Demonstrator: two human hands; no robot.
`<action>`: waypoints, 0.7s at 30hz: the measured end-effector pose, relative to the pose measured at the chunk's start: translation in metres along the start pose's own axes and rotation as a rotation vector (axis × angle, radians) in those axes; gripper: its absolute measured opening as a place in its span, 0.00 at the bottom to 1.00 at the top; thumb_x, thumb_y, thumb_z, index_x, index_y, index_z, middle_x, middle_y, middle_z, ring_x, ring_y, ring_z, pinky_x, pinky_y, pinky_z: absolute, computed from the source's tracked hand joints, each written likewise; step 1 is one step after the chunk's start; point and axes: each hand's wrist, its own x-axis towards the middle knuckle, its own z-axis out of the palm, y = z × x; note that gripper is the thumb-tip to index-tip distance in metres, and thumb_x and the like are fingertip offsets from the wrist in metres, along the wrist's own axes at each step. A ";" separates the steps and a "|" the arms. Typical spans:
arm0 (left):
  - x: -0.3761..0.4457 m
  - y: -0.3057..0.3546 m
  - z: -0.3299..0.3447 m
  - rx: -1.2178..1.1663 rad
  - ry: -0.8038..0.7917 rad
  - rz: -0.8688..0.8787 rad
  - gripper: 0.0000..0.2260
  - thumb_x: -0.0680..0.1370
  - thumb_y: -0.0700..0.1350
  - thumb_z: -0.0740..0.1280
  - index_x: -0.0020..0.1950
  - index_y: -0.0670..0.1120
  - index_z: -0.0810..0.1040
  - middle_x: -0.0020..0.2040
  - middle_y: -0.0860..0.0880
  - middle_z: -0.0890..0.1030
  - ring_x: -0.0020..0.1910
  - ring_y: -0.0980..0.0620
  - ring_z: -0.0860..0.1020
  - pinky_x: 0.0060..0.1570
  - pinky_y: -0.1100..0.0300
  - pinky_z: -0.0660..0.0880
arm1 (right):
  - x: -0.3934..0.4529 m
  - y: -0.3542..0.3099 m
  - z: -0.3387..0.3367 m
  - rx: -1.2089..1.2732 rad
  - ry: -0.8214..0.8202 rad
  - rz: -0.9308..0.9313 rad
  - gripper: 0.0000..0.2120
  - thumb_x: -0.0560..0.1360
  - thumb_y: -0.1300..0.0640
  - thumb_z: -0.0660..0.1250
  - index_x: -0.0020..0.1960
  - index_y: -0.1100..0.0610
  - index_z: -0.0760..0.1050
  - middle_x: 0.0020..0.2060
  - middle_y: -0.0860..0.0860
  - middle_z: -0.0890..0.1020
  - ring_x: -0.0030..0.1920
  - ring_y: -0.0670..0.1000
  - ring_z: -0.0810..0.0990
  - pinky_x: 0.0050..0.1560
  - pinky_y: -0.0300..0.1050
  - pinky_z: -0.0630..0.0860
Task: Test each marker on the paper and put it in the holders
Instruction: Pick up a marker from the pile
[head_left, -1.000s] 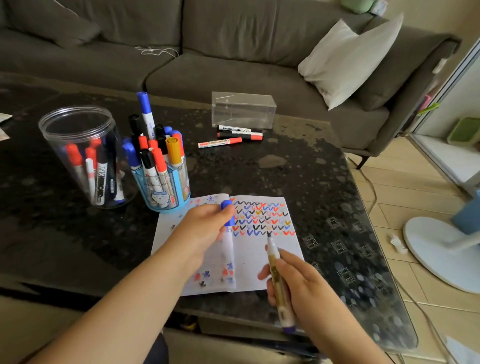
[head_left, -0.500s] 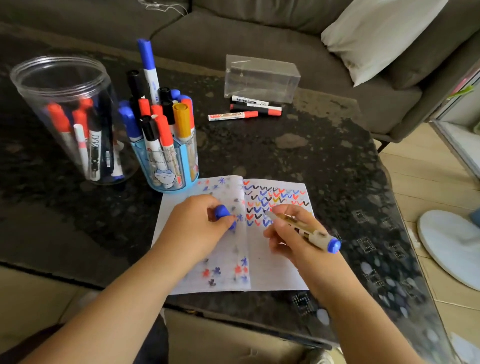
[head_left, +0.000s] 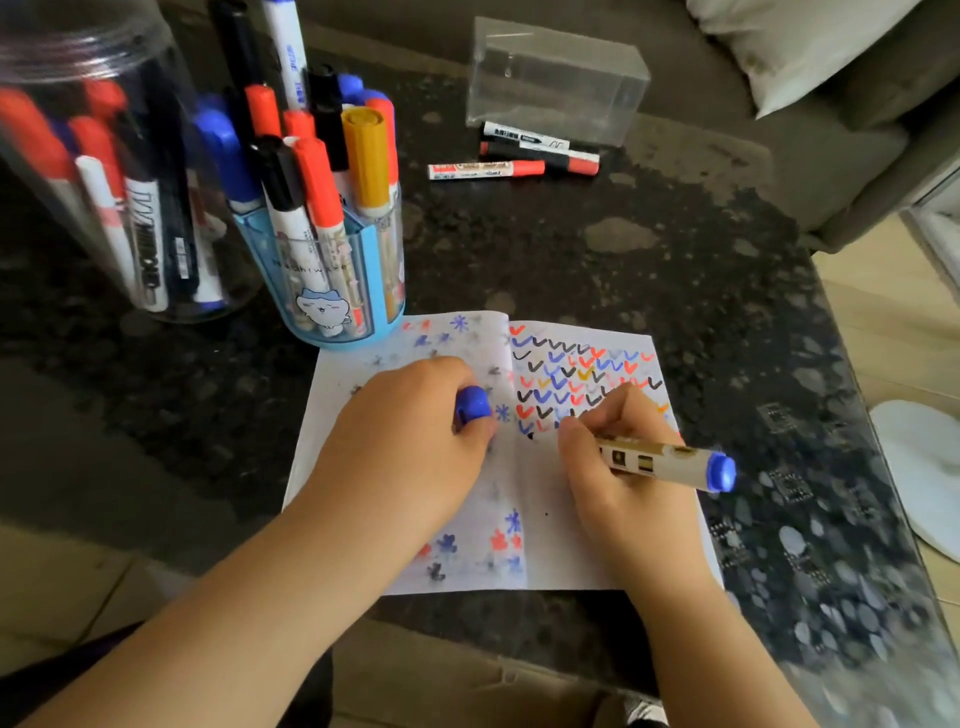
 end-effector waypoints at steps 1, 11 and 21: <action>-0.001 0.000 0.000 -0.002 0.000 -0.001 0.04 0.76 0.51 0.67 0.48 0.53 0.73 0.38 0.55 0.75 0.37 0.57 0.73 0.33 0.67 0.68 | 0.000 0.000 0.000 -0.012 -0.006 -0.016 0.11 0.68 0.58 0.65 0.32 0.58 0.65 0.25 0.47 0.70 0.26 0.41 0.67 0.29 0.29 0.63; -0.001 -0.001 0.002 -0.004 -0.009 -0.012 0.06 0.76 0.52 0.66 0.51 0.54 0.74 0.42 0.55 0.77 0.41 0.57 0.75 0.39 0.66 0.71 | 0.001 0.005 0.005 -0.078 -0.047 -0.047 0.12 0.68 0.56 0.66 0.32 0.57 0.64 0.23 0.43 0.72 0.25 0.41 0.67 0.28 0.30 0.63; -0.001 -0.003 -0.001 -0.036 -0.024 -0.021 0.05 0.75 0.52 0.67 0.49 0.54 0.73 0.41 0.55 0.76 0.40 0.57 0.75 0.40 0.65 0.72 | 0.001 0.003 0.004 -0.085 0.032 -0.015 0.17 0.70 0.68 0.68 0.30 0.57 0.62 0.23 0.46 0.69 0.25 0.43 0.66 0.27 0.30 0.61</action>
